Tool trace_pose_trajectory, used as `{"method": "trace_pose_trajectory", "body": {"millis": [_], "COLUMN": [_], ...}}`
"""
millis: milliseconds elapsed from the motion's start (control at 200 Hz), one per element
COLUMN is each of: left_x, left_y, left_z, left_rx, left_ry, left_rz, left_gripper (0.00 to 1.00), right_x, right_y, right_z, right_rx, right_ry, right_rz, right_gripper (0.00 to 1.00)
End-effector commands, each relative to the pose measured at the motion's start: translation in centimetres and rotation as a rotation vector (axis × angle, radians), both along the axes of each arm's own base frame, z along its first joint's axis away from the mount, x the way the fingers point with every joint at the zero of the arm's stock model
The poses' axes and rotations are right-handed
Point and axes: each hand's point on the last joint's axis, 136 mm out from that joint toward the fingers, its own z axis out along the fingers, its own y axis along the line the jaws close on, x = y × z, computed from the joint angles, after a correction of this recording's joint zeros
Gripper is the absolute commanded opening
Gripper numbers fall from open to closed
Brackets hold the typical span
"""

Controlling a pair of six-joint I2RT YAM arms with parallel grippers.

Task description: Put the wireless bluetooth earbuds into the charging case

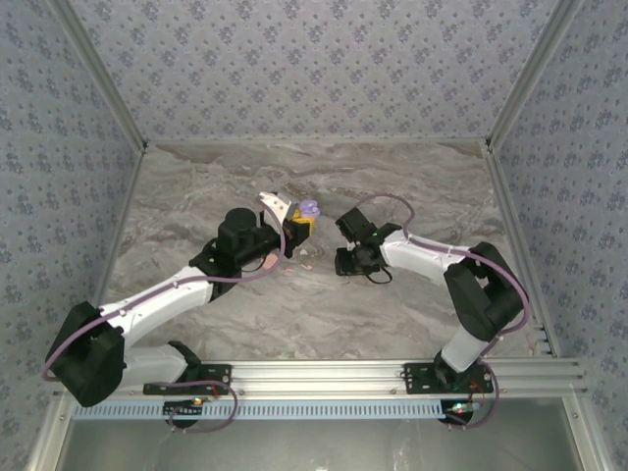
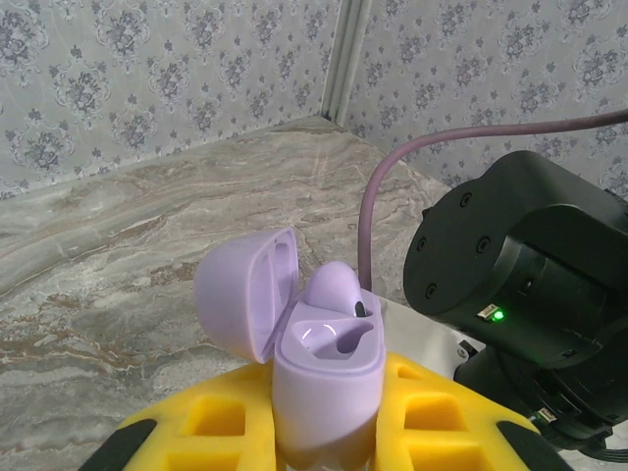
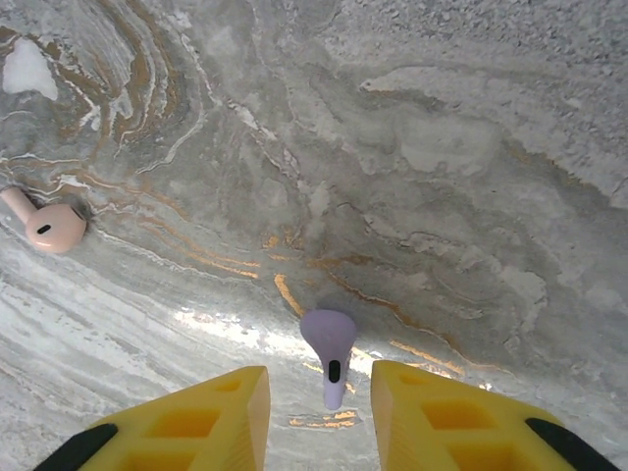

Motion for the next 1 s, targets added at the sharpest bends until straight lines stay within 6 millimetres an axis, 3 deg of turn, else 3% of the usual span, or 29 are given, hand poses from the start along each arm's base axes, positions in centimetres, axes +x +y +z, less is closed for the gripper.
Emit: {"method": "trace_pose_trajectory", "body": {"millis": [0, 994], "left_x": [-0.2, -0.2], "left_y": [0.3, 0.5], "left_z": [1.6, 1.6], "left_rx": [-0.028, -0.027], "left_ry": [-0.042, -0.044], "left_rz": [0.002, 0.008], "left_gripper": [0.12, 0.11], "right_x": [0.0, 0.9], "right_y": [-0.1, 0.4], "right_z": [-0.6, -2.2], "right_rx": [-0.048, -0.169], "right_ry": [0.018, 0.017], "right_rz": [0.007, -0.054], "right_gripper": [0.37, 0.31]}}
